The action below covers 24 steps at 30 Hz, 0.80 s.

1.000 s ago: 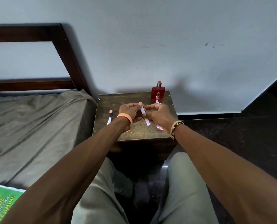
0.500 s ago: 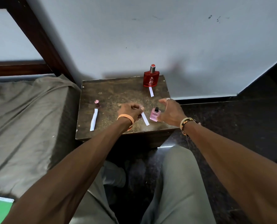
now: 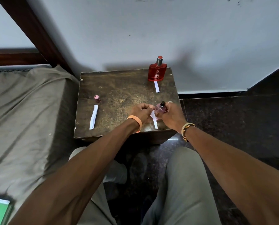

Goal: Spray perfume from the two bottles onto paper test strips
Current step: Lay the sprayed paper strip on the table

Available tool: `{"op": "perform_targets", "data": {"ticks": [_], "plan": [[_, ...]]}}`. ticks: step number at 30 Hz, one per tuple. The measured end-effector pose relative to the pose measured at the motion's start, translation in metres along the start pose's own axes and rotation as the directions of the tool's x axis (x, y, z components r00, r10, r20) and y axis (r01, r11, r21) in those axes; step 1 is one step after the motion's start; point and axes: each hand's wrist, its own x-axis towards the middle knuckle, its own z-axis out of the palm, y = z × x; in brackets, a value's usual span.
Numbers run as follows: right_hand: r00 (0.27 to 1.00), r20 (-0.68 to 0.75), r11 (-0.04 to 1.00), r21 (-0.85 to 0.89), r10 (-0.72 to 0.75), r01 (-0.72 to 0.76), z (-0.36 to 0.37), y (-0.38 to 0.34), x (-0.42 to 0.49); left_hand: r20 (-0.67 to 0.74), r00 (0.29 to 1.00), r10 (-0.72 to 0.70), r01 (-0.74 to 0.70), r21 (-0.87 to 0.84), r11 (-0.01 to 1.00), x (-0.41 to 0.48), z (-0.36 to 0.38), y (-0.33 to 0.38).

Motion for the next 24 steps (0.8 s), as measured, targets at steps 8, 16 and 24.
{"op": "perform_targets", "data": {"ticks": [8,16,24], "plan": [[0.960,-0.176,0.944,0.213,-0.218,0.253,-0.038,-0.074,-0.035,0.057,0.998,0.034,-0.021,-0.222,0.975,-0.051,-0.026,0.080],[0.897,-0.326,0.702,0.562,-0.298,0.437,-0.073,-0.152,-0.097,0.235,0.941,0.245,-0.193,-0.225,0.955,-0.134,-0.034,0.150],[0.860,-0.312,0.475,0.732,-0.403,0.488,-0.099,-0.208,-0.153,0.046,0.912,0.408,-0.387,-0.236,0.891,-0.199,-0.043,0.185]]}}
